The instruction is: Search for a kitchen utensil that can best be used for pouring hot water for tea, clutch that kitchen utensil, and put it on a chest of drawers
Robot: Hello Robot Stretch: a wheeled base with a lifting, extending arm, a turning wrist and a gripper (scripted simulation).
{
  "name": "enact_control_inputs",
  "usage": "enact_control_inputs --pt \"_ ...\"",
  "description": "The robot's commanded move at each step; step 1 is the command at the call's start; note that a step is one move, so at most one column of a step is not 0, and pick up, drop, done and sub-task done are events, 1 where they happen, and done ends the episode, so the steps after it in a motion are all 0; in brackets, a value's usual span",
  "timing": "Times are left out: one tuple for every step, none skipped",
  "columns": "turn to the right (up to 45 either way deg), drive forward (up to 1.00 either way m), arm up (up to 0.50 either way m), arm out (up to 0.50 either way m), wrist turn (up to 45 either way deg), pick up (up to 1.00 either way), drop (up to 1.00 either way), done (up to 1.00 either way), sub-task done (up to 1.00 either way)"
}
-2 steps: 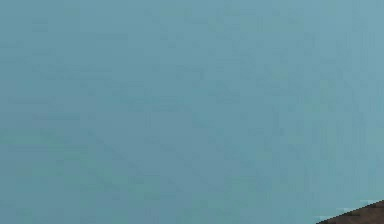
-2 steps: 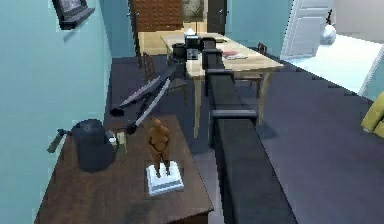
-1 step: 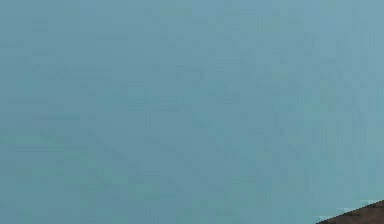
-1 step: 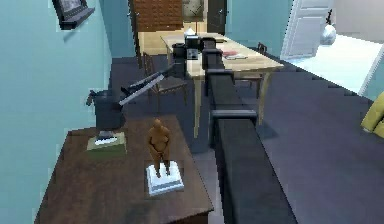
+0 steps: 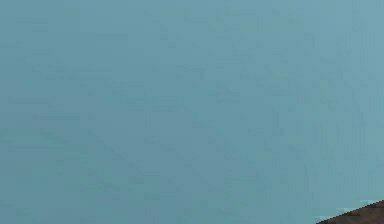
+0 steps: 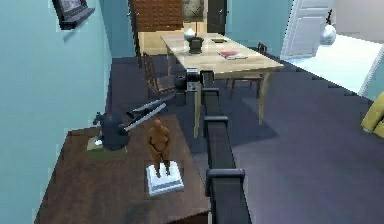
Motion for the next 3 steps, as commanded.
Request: enact_control_inputs --pt "0.0 0.0 -0.32 0.0 0.0 0.0 0.0 0.0 0.0" --pt "0.0 0.0 0.0 0.0 0.0 0.0 1.0 0.0 0.0" --pt "0.0 0.0 0.1 0.0 0.0 0.0 0.0 0.0 0.0"
